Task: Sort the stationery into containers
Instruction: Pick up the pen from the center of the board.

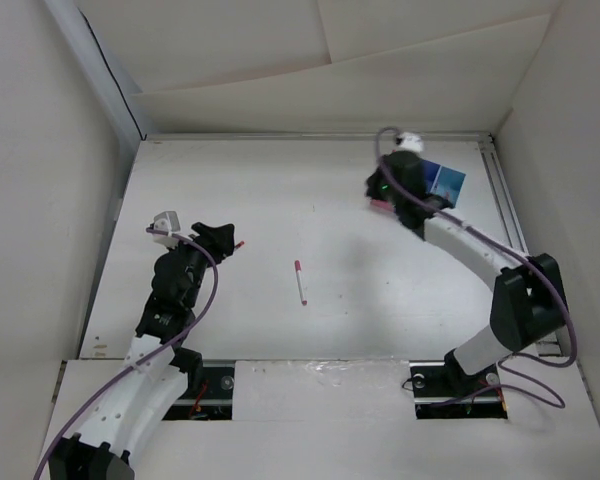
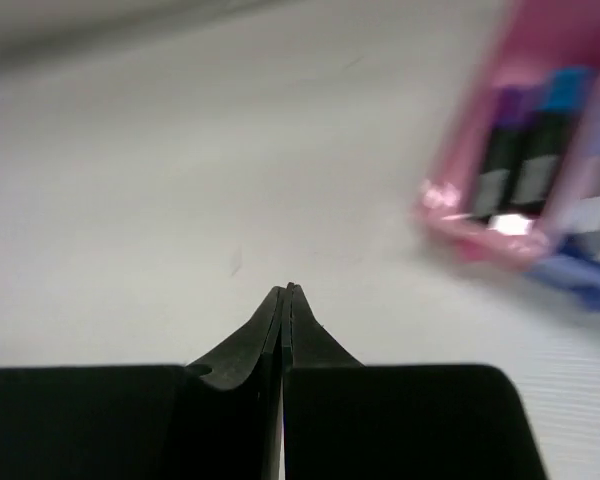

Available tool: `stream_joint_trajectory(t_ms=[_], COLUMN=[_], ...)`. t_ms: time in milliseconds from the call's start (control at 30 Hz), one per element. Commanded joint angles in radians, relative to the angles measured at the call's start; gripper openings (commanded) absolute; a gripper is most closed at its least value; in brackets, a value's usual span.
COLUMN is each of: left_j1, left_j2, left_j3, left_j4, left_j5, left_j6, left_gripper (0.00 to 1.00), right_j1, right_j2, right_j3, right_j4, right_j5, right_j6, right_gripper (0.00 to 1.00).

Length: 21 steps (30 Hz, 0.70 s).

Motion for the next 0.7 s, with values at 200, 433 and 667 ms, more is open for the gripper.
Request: stream_joint_trajectory(t_ms=[200,433,667], left_j1=[-0.002,-0.002,-0.002], left_j2=[0.028,0.008,-0.003], left_j3=[0.036,0.036,0.036], left_j4=[0.061,0.061,0.05], left_j5=[-0.013,-0.031,-0.031], left_j6=[0.011,0.011,0.011], left_gripper=[0.57,0.57,0.57], right_j1=[0.545,0.631,0.655], right_j2=[0.157,0.292,0.349], right_j3=[-0.026,-0.003,0.018], right_j4=[-0.065,-0.106,-0.136], right_j5=[0.052,0.071,0.154], right_j6=[-0.101,-0.041,-0.009], right_gripper=[0.58,0.58,0.41])
